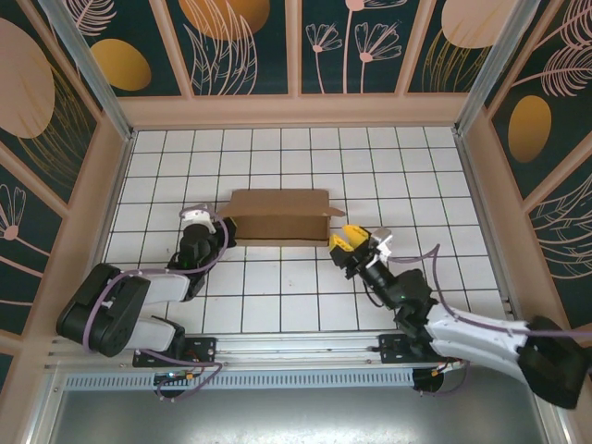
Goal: Fold the paper box
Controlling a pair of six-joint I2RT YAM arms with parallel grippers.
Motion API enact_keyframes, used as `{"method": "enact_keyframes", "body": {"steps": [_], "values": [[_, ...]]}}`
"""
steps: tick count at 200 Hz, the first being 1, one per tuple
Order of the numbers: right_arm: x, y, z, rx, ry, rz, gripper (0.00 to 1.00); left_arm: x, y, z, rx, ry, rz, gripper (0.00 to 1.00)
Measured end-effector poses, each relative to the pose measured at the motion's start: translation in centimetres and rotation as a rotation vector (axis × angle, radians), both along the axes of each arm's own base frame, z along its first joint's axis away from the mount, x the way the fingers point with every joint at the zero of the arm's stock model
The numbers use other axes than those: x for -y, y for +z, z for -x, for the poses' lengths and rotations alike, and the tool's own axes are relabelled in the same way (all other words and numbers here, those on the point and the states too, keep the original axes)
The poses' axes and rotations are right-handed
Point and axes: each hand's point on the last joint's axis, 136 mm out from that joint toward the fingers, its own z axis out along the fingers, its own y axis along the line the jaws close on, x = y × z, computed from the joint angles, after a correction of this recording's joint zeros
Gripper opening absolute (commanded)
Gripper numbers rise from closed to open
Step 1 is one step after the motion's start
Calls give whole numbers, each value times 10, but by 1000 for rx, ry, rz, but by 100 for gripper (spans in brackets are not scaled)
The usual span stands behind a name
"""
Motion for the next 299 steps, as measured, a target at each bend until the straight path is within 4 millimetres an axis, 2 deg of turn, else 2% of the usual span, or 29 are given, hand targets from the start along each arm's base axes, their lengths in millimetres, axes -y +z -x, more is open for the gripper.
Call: {"method": "enact_keyframes", "body": {"steps": [23,43,68,89,105,119,137,154,175,183,195,210,222,231,245,255,272,282,287,299], "values": [[-3,29,-27,-71,-32,50,16,16,-3,-7,-18,-45,-30,22],[-8,40,-58,-146,-75,103,2,20,-3,-11,-17,-60,-52,35],[-24,21,-94,-297,-89,176,0,19,0,-9,-17,-61,-53,48],[-44,-1,-130,-438,-103,250,1,16,13,-1,9,-59,-32,54],[-56,-18,-146,-516,-107,289,4,10,25,8,34,-50,-10,56],[-60,-34,-150,-572,-108,327,6,2,33,20,47,-27,24,56],[-58,-48,-151,-626,-123,374,8,-10,33,36,34,6,53,53],[-47,-49,-156,-656,-154,397,9,-23,31,49,1,57,72,49],[-28,-36,-170,-664,-238,448,11,-47,38,57,-30,177,71,45],[-24,-28,-176,-652,-269,464,15,-56,46,57,-39,228,58,45],[-18,-14,-182,-621,-308,482,21,-64,65,53,-45,279,24,51],[-13,-3,-185,-619,-332,475,16,-63,102,38,-33,297,-22,56],[-14,4,-184,-617,-311,477,0,-55,133,20,-3,281,-58,58],[-12,8,-185,-609,-305,471,0,-50,154,7,22,269,-74,59],[-7,11,-186,-594,-297,468,0,-45,171,-11,34,248,-102,61],[-3,10,-186,-602,-270,451,0,-44,174,-24,23,230,-111,62],[10,5,-194,-646,-231,410,13,-48,167,-50,-27,205,-110,63],[20,-3,-202,-684,-224,393,32,-48,155,-64,-71,182,-104,63],[25,-9,-207,-710,-229,383,38,-46,147,-70,-95,165,-99,63],[31,-25,-213,-758,-229,381,57,-37,127,-78,-153,113,-87,65]]}}
